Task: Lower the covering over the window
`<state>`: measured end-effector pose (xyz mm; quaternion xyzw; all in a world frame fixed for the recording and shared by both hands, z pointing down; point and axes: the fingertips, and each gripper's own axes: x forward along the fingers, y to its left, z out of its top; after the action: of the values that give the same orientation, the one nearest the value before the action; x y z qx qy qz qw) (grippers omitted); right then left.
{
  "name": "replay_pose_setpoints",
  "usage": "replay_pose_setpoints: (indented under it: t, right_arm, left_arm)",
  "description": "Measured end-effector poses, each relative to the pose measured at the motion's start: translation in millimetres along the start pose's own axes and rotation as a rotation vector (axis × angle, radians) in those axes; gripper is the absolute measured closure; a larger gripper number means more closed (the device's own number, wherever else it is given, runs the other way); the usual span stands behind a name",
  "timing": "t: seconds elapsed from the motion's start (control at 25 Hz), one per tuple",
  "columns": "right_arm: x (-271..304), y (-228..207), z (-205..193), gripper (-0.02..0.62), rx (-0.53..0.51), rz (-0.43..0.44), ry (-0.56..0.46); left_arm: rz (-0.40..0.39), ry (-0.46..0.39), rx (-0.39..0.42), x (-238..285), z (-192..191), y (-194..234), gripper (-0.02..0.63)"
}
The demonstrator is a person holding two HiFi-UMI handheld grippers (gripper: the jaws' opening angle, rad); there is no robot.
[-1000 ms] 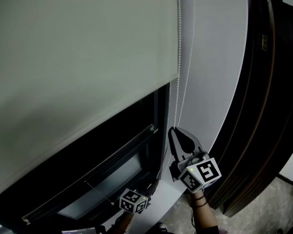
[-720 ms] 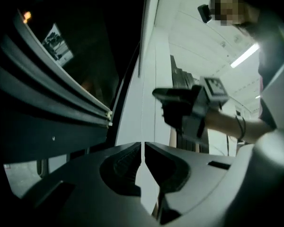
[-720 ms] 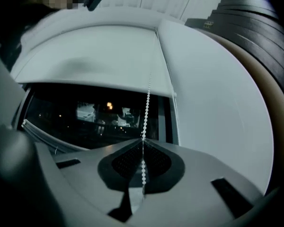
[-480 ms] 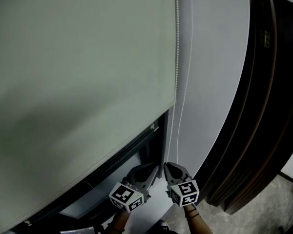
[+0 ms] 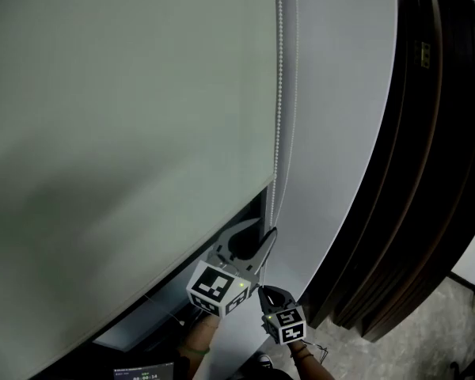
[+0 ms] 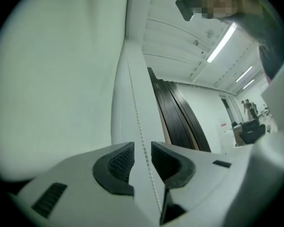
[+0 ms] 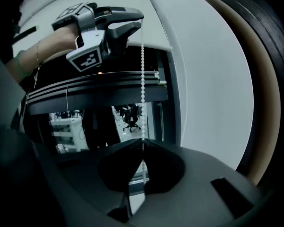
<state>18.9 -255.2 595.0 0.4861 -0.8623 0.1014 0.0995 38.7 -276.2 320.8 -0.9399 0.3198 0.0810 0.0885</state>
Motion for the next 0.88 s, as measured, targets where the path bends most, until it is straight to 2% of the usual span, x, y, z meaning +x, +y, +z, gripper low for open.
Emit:
replay_pose_setpoints:
  t: [0.28, 0.36, 0.48, 0.6, 0.8, 0.88]
  right_arm:
    - [-6, 11, -42, 0.583, 0.013, 0.014, 0.075]
    - [-8, 12, -52, 0.583, 0.022, 0.014, 0.09]
    - [-12, 12, -61, 0.583, 0.054, 0.008, 0.092]
    - [-11, 12, -61, 0.583, 0.057, 0.017, 0.096]
    - [-16, 5, -57, 0.583, 0.083, 0.019, 0.125]
    - [-20, -3, -41, 0.581, 0.1, 0.003, 0.087]
  left_arm:
    - [-0.038, -0.039, -0.006, 5, 15, -10, 0.513]
    - [-0.046, -0.01, -0.002, 6, 9, -12, 0.581]
    - [-0.052, -0.017, -0.049, 3, 3, -14, 0.588]
    - [-0.034, -0.07, -0.113, -2, 6, -12, 0.592]
    - [0.014, -0.136, -0.091, -12, 17, -10, 0.592]
    - [0.014, -0.109, -0.076, -13, 7, -9, 0.592]
